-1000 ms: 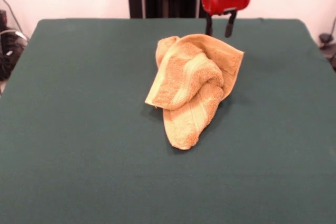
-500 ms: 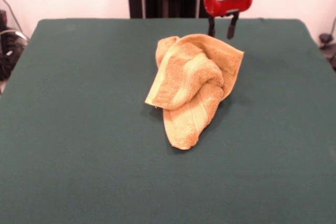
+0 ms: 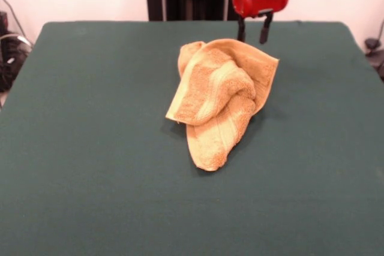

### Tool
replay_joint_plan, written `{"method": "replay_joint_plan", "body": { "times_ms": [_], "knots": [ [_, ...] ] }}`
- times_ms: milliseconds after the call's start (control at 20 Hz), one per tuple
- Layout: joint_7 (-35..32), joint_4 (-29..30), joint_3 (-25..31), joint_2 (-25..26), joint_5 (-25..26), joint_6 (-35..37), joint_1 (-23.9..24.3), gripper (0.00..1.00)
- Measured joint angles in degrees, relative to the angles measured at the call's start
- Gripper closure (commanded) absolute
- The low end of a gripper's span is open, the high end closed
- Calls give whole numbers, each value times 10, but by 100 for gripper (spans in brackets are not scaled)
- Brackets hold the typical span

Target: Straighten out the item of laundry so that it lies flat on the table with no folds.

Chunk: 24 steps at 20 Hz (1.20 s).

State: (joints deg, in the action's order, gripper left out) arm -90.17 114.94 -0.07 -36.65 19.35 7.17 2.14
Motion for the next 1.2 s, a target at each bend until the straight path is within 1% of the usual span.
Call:
{"method": "replay_joint_plan", "body": {
  "times_ms": [400, 600, 1000, 1200],
  "knots": [
    [0, -4, 10, -39, 1, 31, 5, 0],
    [0, -17, 25, -62, 7, 62, 7, 0],
    [0, -39, 49, -91, 17, 107, 8, 0],
    [0, -52, 60, -118, 20, 140, 14, 0]
  ]
}}
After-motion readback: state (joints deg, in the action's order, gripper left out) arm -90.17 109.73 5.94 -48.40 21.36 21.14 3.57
